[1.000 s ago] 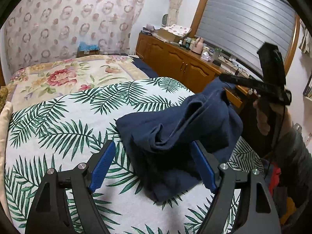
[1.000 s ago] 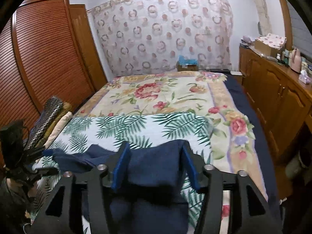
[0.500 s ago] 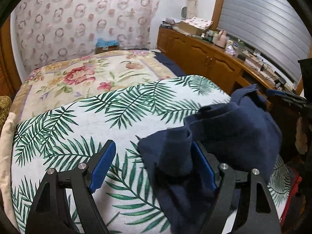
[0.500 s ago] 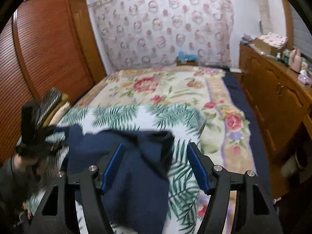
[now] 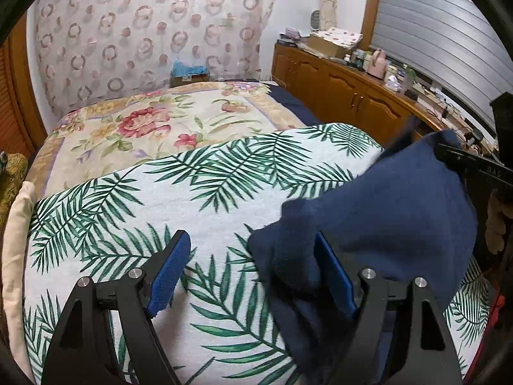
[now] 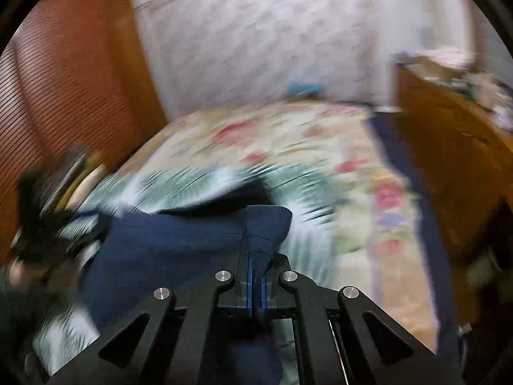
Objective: Fold small clothes
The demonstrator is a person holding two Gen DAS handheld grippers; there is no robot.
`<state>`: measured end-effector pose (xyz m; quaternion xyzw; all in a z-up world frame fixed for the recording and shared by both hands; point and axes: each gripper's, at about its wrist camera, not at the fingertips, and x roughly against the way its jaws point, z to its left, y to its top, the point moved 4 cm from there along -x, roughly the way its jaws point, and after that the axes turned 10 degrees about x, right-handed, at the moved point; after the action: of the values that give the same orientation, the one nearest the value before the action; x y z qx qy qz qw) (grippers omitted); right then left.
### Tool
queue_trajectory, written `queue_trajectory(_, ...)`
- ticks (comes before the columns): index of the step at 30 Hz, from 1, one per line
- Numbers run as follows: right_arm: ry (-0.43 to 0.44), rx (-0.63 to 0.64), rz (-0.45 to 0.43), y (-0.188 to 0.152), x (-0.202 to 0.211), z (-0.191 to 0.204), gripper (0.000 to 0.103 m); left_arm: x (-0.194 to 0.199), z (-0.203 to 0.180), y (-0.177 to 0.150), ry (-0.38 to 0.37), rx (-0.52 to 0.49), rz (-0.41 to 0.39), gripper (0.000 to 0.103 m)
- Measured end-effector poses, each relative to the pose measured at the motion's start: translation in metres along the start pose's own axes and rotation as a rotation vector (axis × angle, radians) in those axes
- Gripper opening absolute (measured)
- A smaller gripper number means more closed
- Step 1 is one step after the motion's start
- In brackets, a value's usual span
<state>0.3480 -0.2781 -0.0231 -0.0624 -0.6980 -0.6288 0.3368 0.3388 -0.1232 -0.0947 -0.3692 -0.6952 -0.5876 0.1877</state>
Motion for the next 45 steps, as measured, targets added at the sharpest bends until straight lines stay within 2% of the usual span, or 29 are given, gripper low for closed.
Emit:
queue_trajectory(5,0.027,-0.009,0.078,-0.013,-0.019,-0.002,0.003,0.009,0.0,-0.001,-0.017,0.013,0.008,0.08)
queue_trajectory(10,0.03,-0.017,0.079,-0.01,-0.019,-0.007,0.003,0.011,-0.002,-0.011,-0.084,0.038,0.05,0.08)
queue_trajectory(11,0.032,-0.02,0.076,-0.009,-0.017,-0.008,0.005,0.007,-0.002,-0.014,-0.093,0.044,0.069,0.08)
queue_trajectory(12,0.031,-0.021,0.08,-0.008,-0.017,-0.009,0.015,0.004,-0.002,-0.015,-0.096,0.047,0.079,0.08)
queue_trajectory(14,0.023,-0.019,0.094,-0.007,-0.017,-0.009,0.046,-0.004,-0.001,-0.018,-0.112,0.069,0.103,0.08)
queue_trajectory(17,0.065,-0.016,0.102,-0.013,-0.018,-0.002,0.062,-0.01,0.001,-0.018,-0.141,0.106,0.124,0.08)
queue_trajectory(19,0.059,-0.015,0.108,-0.017,-0.017,-0.002,0.064,-0.009,0.0,-0.018,-0.151,0.109,0.123,0.078)
queue_trajectory(24,0.072,-0.023,0.13,-0.02,-0.017,-0.004,0.065,-0.011,-0.006,-0.017,-0.208,0.121,0.152,0.053)
queue_trajectory(28,0.089,-0.041,0.17,-0.021,-0.027,-0.002,0.065,-0.011,-0.009,-0.015,-0.207,0.121,0.154,0.043)
queue_trajectory(29,0.094,-0.043,0.173,-0.021,-0.029,-0.001,0.065,-0.011,-0.01,-0.015,-0.212,0.119,0.153,0.037)
queue_trajectory(33,0.137,-0.058,0.184,-0.022,-0.035,0.0,0.065,-0.009,-0.014,-0.014,-0.213,0.102,0.151,0.024)
queue_trajectory(36,0.154,-0.067,0.182,-0.022,-0.038,0.0,0.065,-0.005,-0.016,-0.014,-0.22,0.089,0.142,0.018)
queue_trajectory(37,0.157,-0.066,0.182,-0.021,-0.039,0.001,0.061,-0.003,-0.016,-0.014,-0.227,0.085,0.134,0.017)
queue_trajectory(38,0.165,-0.066,0.182,-0.021,-0.039,0.002,0.05,0.0,-0.017,-0.013,-0.233,0.083,0.126,0.016)
queue_trajectory(41,0.222,-0.076,0.182,-0.021,-0.04,0.007,0.031,0.014,-0.021,-0.012,-0.259,0.071,0.087,0.015)
queue_trajectory(45,0.234,-0.041,0.167,-0.019,-0.033,0.013,0.023,0.037,-0.023,-0.008,-0.301,0.06,0.043,0.015)
